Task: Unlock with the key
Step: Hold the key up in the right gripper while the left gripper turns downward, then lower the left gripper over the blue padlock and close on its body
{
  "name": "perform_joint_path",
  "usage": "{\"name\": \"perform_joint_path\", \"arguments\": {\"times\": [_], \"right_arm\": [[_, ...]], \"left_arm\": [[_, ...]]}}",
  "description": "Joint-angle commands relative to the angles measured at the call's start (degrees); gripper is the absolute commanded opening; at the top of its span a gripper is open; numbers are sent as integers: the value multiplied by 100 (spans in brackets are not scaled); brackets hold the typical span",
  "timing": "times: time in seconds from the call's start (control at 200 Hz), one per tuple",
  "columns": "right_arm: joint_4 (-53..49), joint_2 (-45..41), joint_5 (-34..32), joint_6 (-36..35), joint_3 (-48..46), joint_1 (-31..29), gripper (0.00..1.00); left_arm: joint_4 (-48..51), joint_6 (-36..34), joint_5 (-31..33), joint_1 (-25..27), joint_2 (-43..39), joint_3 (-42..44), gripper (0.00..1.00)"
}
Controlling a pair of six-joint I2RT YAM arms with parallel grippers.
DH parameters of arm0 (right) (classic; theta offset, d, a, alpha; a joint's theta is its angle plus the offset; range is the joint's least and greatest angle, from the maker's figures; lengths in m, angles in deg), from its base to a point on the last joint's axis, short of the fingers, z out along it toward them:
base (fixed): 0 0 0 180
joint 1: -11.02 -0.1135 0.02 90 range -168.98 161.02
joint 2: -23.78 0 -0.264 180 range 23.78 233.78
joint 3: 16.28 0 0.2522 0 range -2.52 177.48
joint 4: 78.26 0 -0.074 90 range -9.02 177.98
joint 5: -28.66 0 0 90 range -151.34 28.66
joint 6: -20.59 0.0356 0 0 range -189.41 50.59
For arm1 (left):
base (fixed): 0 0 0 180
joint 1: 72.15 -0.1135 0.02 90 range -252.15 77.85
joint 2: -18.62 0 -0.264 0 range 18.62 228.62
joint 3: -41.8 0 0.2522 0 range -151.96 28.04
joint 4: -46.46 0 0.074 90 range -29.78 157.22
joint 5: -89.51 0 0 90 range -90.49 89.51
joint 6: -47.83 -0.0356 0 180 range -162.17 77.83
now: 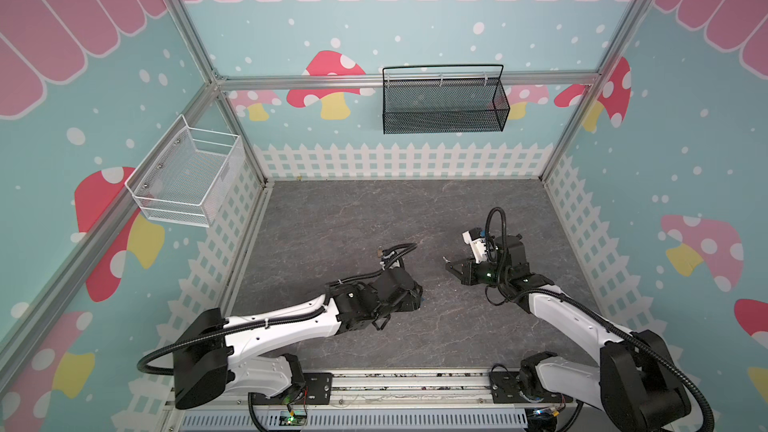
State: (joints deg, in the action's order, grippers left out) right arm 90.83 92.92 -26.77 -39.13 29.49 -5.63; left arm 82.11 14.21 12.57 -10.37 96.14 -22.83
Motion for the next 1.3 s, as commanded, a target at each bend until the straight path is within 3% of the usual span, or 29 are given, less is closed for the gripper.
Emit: {"name": "perform_joint_path", "arguments": {"times": [0.0, 0.205, 0.53, 0.685, 1.296], "right_arm": [[-153, 157, -135, -228, 62, 94, 0], [-95, 283, -143, -259, 42, 195, 0], [-83, 441, -59, -312, 123, 315, 0], [-74, 459, -77, -383, 100, 368, 0], [-34, 499, 83, -365, 54, 479, 0]], "left_arm": [[542, 244, 250, 116, 529, -426, 61], [1210, -30, 217, 239, 1756, -1365, 61], [1608, -171, 475, 234, 2939, -2115, 60], [1641, -165, 778, 198, 3266, -2267, 60], [1620, -294, 908, 103, 3953, -2823, 54]]}}
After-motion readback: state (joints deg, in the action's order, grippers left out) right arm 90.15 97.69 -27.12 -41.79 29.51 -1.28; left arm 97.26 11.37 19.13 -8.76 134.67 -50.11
